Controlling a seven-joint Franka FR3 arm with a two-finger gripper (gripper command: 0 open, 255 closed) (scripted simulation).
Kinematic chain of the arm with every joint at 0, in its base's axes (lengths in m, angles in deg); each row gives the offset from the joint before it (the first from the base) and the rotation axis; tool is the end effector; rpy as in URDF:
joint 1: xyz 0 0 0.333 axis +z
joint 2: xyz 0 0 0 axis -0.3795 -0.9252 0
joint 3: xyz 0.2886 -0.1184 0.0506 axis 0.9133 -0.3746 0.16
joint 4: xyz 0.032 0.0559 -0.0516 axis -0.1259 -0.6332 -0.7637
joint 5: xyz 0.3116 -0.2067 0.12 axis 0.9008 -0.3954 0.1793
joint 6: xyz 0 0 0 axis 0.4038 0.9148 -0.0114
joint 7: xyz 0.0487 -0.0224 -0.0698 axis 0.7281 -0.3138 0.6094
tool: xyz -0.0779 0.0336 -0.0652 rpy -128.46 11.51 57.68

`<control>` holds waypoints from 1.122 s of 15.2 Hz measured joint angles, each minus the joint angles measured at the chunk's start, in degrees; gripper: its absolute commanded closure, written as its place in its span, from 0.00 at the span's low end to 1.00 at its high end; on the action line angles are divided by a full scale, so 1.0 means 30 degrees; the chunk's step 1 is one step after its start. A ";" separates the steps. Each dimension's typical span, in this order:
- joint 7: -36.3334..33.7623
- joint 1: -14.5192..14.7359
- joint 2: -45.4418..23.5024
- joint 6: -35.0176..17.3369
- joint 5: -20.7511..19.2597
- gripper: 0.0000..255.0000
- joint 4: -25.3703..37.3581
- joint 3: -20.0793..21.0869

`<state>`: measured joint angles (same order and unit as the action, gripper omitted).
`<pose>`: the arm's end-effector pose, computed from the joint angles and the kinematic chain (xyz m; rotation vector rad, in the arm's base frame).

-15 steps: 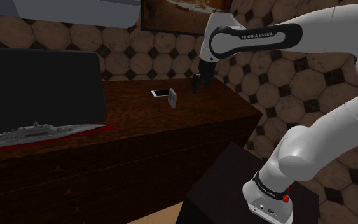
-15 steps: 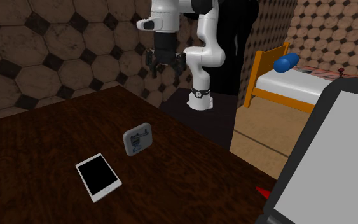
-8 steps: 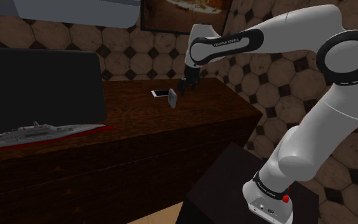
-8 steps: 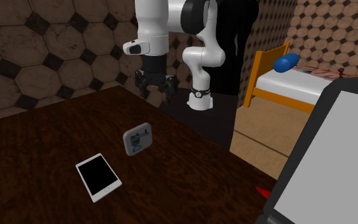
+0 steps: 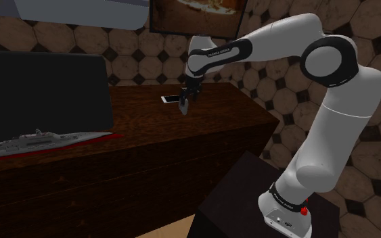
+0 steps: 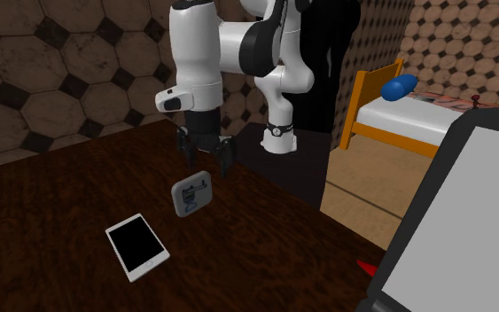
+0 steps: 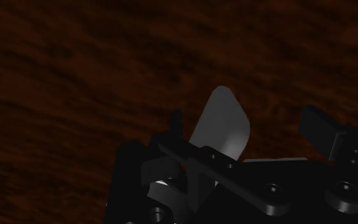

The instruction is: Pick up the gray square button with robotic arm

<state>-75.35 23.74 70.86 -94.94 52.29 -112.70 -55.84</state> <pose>0.5970 -0.0365 0.3993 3.1342 -0.0849 0.0365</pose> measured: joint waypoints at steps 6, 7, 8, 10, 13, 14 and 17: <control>0.0050 -0.0018 -0.0616 -0.1148 0.0078 1.00 -0.0536 0.0015; 0.0055 -0.0020 -0.0629 -0.1184 0.0081 1.00 -0.0557 0.0014; 0.0057 -0.0022 -0.0636 -0.1204 0.0083 1.00 -0.0567 0.0014; 0.0060 -0.0021 -0.0638 -0.1218 0.0086 1.00 -0.0574 0.0016; 0.0058 -0.0020 -0.0642 -0.1221 0.0087 1.00 -0.0569 0.0016; 0.0058 -0.0020 -0.0643 -0.1221 0.0087 1.00 -0.0567 0.0017; 0.0058 -0.0021 -0.0599 -0.1148 0.0080 1.00 -0.0535 0.0013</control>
<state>-75.18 23.68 69.07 -98.38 52.53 -114.31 -55.80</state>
